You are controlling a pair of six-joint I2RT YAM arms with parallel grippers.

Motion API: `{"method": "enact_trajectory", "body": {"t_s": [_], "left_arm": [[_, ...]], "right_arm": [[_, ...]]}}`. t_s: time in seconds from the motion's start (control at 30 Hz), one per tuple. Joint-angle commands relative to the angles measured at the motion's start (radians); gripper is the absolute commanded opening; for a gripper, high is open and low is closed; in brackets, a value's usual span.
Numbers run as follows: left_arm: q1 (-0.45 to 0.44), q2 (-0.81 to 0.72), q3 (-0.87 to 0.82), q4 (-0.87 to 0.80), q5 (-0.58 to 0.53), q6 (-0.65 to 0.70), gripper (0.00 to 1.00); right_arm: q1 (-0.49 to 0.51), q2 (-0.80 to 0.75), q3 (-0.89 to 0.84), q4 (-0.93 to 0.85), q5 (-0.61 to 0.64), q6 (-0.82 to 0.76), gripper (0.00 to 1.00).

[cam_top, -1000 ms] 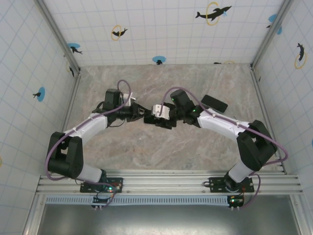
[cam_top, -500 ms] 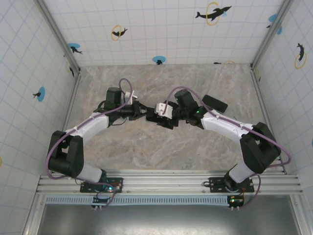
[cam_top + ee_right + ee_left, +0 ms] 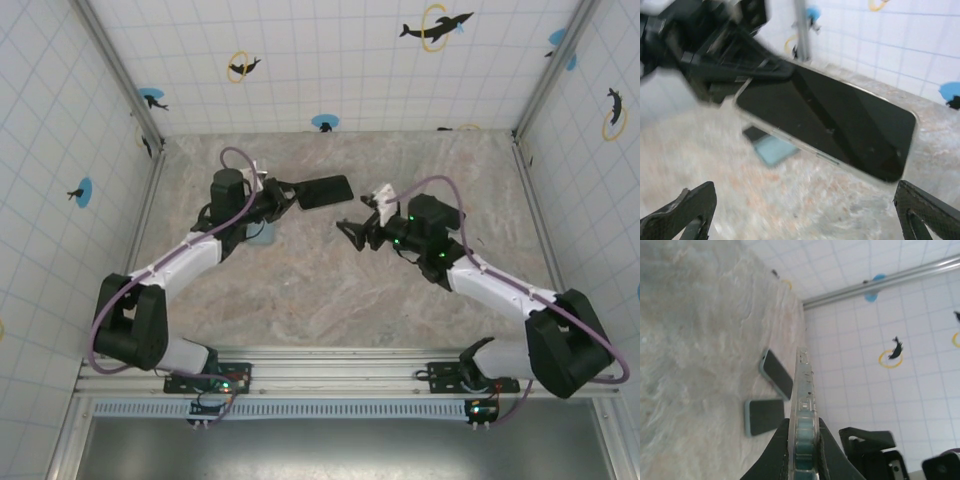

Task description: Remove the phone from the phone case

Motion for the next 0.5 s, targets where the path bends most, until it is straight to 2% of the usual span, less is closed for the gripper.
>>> {"method": "enact_trajectory", "body": {"t_s": [0.0, 0.1, 0.2, 0.33, 0.47], "left_arm": [[-0.082, -0.061, -0.022, 0.172, -0.170, -0.089, 0.00], [-0.165, -0.077, -0.044, 0.236, -0.303, -0.105, 0.00], [-0.244, -0.079, -0.054, 0.302, -0.414, -0.118, 0.00], [-0.337, -0.062, -0.042, 0.379, -0.522, -0.118, 0.00], [-0.404, -0.034, -0.035, 0.459, -0.591, -0.146, 0.00]], "right_arm": [[-0.001, -0.038, -0.082, 0.321, 0.064, 0.601, 0.92], [0.016, -0.038, -0.145, 0.440, 0.149, 0.877, 0.89], [0.056, -0.041, -0.189, 0.462, 0.264, 1.037, 0.85], [0.097, -0.020, -0.206, 0.558, 0.343, 1.133, 0.81], [0.110, -0.001, -0.204, 0.628, 0.381, 1.206, 0.72]]}}
